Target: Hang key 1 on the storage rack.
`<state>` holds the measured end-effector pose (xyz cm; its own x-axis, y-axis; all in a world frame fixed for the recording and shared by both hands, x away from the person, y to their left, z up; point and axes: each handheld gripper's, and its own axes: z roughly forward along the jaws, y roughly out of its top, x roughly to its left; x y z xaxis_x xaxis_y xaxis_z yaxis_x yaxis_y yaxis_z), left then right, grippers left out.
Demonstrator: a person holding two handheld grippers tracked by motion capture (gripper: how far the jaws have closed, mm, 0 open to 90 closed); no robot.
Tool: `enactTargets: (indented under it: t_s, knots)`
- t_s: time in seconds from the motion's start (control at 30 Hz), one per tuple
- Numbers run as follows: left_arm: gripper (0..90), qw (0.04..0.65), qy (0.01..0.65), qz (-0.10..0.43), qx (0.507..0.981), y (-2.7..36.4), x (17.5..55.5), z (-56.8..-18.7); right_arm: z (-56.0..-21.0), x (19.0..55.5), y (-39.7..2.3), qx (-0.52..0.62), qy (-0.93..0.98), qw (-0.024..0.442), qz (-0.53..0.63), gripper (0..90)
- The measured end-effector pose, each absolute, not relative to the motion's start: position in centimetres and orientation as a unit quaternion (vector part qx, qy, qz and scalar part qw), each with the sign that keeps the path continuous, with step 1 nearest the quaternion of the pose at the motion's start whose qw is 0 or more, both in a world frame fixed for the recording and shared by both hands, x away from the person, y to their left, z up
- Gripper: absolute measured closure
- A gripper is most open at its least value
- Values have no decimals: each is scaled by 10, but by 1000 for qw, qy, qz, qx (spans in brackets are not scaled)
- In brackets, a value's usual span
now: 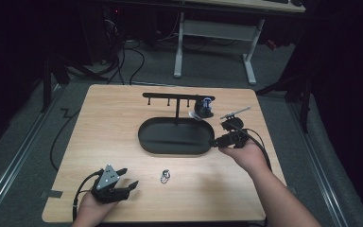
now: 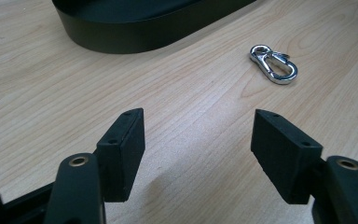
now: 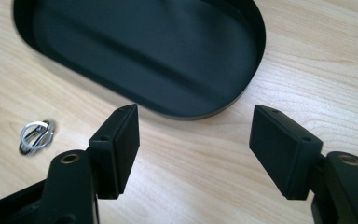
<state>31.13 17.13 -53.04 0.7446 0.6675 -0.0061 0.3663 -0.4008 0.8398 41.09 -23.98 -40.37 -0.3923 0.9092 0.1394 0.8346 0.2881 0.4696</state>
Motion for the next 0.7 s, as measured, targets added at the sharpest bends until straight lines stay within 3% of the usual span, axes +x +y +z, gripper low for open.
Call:
enactTargets:
  t_s: [0.47,0.6,0.7]
  knots:
    - [442,437,326,157,824,164,307,-526,-427,356,-253,516,795,135,288,480]
    - [550,424,340,150,826,162,307,-524,-442,339,-256,504,795,157,299,530]
    - [651,418,336,154,830,159,305,-523,-456,326,-260,505,789,152,314,636]
